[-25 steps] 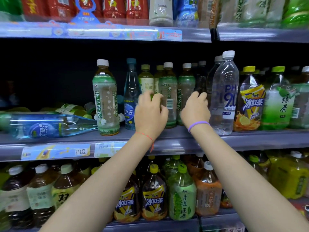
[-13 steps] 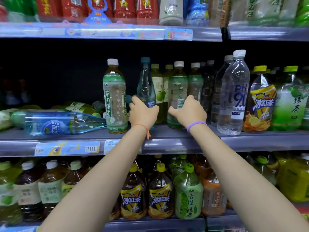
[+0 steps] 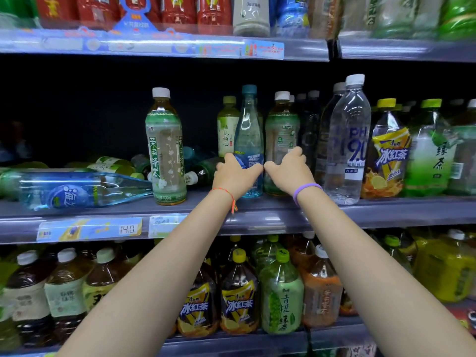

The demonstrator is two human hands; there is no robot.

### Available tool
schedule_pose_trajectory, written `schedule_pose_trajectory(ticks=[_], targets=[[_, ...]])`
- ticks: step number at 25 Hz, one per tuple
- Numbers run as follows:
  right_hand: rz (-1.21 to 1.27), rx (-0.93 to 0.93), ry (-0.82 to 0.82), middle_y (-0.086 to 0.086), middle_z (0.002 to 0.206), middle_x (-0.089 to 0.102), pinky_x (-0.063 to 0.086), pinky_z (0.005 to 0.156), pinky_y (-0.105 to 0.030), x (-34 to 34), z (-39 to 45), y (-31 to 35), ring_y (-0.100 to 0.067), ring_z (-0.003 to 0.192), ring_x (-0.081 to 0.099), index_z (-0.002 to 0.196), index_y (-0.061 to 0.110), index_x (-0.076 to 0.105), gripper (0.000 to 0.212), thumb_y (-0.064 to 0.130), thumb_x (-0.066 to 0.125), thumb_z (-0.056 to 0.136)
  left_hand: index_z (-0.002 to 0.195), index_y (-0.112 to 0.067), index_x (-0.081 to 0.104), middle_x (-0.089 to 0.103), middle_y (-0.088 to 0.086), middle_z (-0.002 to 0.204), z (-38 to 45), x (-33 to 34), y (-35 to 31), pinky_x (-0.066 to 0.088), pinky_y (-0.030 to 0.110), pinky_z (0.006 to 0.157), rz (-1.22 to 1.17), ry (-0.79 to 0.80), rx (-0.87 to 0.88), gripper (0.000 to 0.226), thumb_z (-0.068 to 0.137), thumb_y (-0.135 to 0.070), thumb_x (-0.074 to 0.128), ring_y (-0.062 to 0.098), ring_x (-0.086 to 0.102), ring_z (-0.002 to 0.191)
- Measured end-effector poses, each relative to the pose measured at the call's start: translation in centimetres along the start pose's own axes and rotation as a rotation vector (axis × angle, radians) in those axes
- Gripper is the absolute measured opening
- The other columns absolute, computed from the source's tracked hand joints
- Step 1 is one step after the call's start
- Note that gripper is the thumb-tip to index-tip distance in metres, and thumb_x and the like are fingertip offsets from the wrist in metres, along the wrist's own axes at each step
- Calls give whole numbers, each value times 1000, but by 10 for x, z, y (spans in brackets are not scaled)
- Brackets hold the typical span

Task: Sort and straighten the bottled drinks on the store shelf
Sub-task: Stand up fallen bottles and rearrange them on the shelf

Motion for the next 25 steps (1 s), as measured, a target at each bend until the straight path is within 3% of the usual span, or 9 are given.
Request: schedule_pose_trajectory(ticks=[2,4,7,10,12,14,17,21,25], targets=[[65,47,53,-20,141,43,38,76,-34,3,4,-5,-33,108,53,142,-1,22,66,31,55,95,114,-12,40,49,12,120,-2,2,-3,40,33,79,-19,-15,23,48,86,-44,63,30,53,104],[44,60,28,-21,146,37,41,89,-40,5,1,-8,-36,123,47,148,-3,14,72,23,54,94,115,-9,40,54,10,114,-4,7,-5,38,31,70,-82,28,33,46,88,-38,63,26,56,96],[-117,-180,-339,-16,138,40,37,98,-46,-7,-19,10,-35,125,40,146,3,27,68,14,55,85,110,-9,42,57,7,110,-10,8,-9,42,33,72,-108,67,102,36,87,-28,62,24,57,93],[-131,-569,-581,-11,105,54,45,77,-42,-16,-43,45,-31,94,52,114,9,56,35,9,54,79,121,-5,54,53,15,123,-30,-26,-15,44,44,93,182,-393,511,41,81,-15,57,34,50,115],[-102,-710,-404,-7,89,61,47,66,-40,-1,-48,65,-29,82,57,96,12,63,15,12,52,85,126,-7,57,50,18,136,-48,-60,-14,37,49,101,313,-766,633,52,75,-17,55,37,46,126],[-116,-729,-146,-5,84,66,50,63,-39,24,-50,80,-28,80,61,93,17,65,16,16,49,89,135,-9,51,41,21,147,-48,-87,-4,30,52,108,394,-903,534,63,73,-21,56,39,38,137],[-342,-707,67,-11,101,66,47,67,-37,70,-55,99,-33,93,61,111,19,60,23,22,48,92,152,-18,25,34,25,151,-29,-117,25,40,52,101,528,-800,322,90,74,-25,70,41,45,130],[-540,-474,321,-9,119,61,48,77,-37,109,-42,98,-32,106,58,124,23,50,36,37,52,92,157,-26,-10,56,12,123,-18,-131,55,49,44,84,479,-584,209,113,84,-39,74,31,62,96],[-486,-461,184,-10,106,63,45,67,-35,112,-40,102,-33,91,59,110,22,53,20,17,54,90,158,-13,-8,48,13,141,-13,-151,76,48,44,90,272,-552,179,109,88,-32,73,34,58,116]])
Point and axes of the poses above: each hand's wrist, its own z-axis towards the middle knuckle, its own x-axis out of the palm, y = z × x, the point moved 5 cm from there along z, towards the middle knuckle
